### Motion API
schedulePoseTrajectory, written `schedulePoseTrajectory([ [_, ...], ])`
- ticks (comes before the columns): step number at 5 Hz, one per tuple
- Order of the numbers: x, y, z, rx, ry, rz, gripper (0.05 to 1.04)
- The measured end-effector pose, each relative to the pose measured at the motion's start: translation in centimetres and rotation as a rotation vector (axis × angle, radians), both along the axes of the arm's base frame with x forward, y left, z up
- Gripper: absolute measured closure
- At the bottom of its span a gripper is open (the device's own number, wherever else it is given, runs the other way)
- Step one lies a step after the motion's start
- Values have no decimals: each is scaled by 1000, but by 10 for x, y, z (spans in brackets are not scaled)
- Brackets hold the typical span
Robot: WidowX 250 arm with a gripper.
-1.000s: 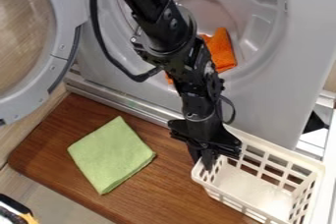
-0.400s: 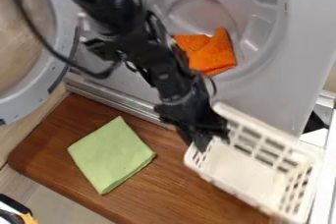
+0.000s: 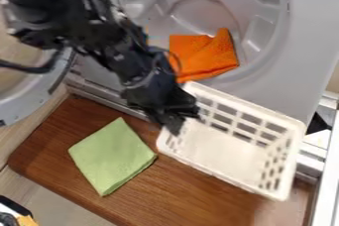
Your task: Move the basket to the left on top of the green towel
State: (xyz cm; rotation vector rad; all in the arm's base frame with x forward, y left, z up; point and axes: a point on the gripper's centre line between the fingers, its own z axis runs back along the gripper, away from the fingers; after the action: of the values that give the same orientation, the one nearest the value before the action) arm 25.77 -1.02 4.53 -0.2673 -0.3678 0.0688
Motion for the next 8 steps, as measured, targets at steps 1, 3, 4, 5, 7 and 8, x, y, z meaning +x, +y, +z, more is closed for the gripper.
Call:
schedulePoseTrajectory([
  [1,-5,28,-3,-1,26,67,995],
  [3,5,74,-21,74,112,80,995],
  [4,-2,96,-28,87,159,98,995],
  [5,-13,107,-38,73,203,107,995],
  [7,-24,113,-58,37,242,107,973],
  [8,-25,112,-58,31,247,104,791],
])
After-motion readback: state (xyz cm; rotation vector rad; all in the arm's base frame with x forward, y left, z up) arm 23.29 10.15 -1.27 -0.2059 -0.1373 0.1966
